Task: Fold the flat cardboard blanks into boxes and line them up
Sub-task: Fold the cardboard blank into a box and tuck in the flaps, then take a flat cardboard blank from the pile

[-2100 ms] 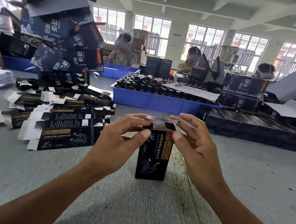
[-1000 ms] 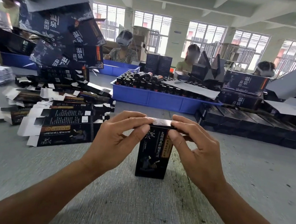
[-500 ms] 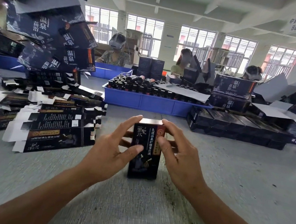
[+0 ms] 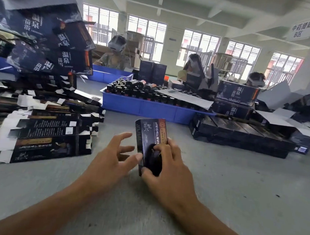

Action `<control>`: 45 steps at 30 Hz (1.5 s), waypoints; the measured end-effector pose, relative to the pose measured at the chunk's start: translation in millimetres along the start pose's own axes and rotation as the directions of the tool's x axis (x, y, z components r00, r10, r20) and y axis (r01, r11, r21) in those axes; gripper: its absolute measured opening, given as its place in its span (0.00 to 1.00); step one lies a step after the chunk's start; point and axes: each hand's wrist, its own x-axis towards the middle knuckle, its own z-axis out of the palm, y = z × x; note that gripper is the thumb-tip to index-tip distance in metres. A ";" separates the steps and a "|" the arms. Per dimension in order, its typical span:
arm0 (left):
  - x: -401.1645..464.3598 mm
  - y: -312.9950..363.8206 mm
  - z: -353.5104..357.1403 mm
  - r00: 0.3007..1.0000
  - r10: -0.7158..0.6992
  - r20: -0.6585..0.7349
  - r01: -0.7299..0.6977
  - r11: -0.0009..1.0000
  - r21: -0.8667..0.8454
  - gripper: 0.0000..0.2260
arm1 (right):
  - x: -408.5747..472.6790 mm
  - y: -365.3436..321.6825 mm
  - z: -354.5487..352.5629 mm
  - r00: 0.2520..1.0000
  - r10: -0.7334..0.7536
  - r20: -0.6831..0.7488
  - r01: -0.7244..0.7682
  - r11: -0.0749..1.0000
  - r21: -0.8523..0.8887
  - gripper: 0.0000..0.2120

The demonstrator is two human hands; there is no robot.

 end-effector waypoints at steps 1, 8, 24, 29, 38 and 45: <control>-1.2 -2.6 0.1 1.000 0.004 0.020 -0.006 0.993 0.119 0.29 | 5.5 7.2 -2.1 0.999 0.047 -0.015 -0.047 0.999 -0.004 0.31; -5.5 -13.1 8.7 0.981 0.081 0.175 -0.178 0.735 0.655 0.25 | 50.9 68.3 -11.5 0.966 0.256 0.027 -0.244 0.943 -0.225 0.22; 1.1 -10.6 12.3 0.925 0.264 0.274 -0.377 0.554 0.742 0.15 | 158.7 125.6 23.0 0.942 0.303 0.144 -0.178 0.815 -0.552 0.25; 4.7 -13.5 13.1 0.913 0.283 0.295 -0.406 0.535 0.741 0.15 | 181.5 117.8 32.2 0.894 0.414 0.170 -0.268 0.799 -0.538 0.30; -0.1 -15.6 17.4 0.952 0.139 0.272 -0.302 0.576 0.760 0.18 | 145.7 98.8 46.3 0.978 0.181 0.105 -0.122 0.900 -0.418 0.19; -2.5 -13.4 9.8 0.962 0.162 0.220 -0.269 0.706 0.655 0.15 | 98.5 70.1 46.5 0.960 0.155 0.232 -0.111 0.975 -0.193 0.13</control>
